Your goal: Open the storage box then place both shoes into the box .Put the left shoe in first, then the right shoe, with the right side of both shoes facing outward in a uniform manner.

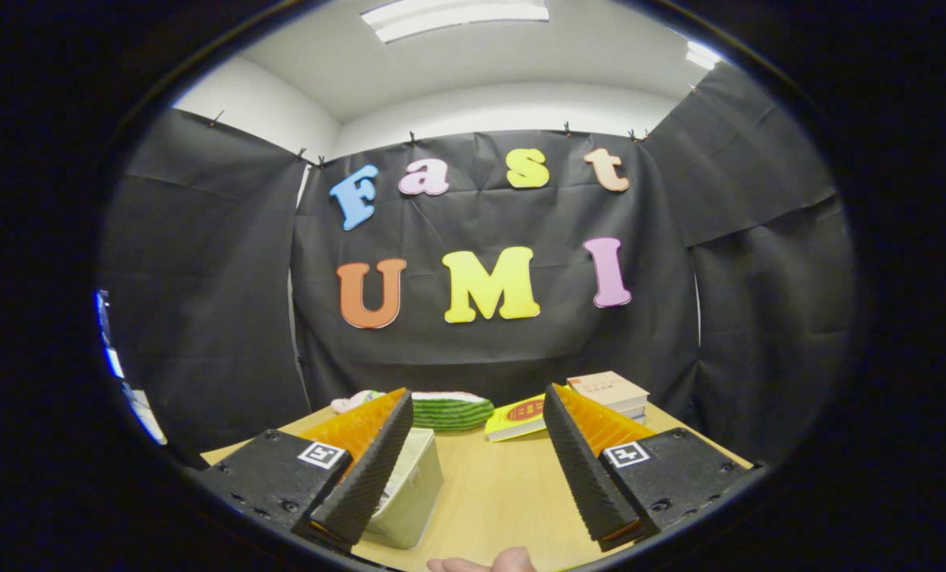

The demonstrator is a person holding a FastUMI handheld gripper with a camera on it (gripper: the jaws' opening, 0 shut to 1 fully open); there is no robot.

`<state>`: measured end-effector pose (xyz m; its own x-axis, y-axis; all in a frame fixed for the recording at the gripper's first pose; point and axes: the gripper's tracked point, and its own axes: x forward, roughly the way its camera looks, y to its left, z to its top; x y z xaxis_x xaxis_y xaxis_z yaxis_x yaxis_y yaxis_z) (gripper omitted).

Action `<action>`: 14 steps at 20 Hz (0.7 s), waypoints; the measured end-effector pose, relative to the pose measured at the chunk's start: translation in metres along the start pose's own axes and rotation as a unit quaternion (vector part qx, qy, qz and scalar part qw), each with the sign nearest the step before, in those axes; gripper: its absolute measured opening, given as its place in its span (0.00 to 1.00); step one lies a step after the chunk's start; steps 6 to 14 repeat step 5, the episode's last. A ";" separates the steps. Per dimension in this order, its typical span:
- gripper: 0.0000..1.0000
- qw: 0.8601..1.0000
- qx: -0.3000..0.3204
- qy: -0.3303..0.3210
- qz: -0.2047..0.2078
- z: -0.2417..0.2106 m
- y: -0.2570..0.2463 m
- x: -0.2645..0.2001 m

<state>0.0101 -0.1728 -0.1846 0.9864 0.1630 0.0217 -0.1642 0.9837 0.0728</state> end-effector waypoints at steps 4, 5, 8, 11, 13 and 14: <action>1.00 1.000 0.003 -0.001 0.007 -0.001 0.007 0.005; 1.00 1.000 0.007 0.000 0.010 -0.002 0.009 0.007; 1.00 1.000 0.007 0.000 0.010 -0.002 0.009 0.007; 1.00 1.000 0.007 0.000 0.010 -0.002 0.009 0.007; 1.00 1.000 0.007 0.000 0.010 -0.002 0.009 0.007; 1.00 1.000 0.007 0.000 0.010 -0.002 0.009 0.007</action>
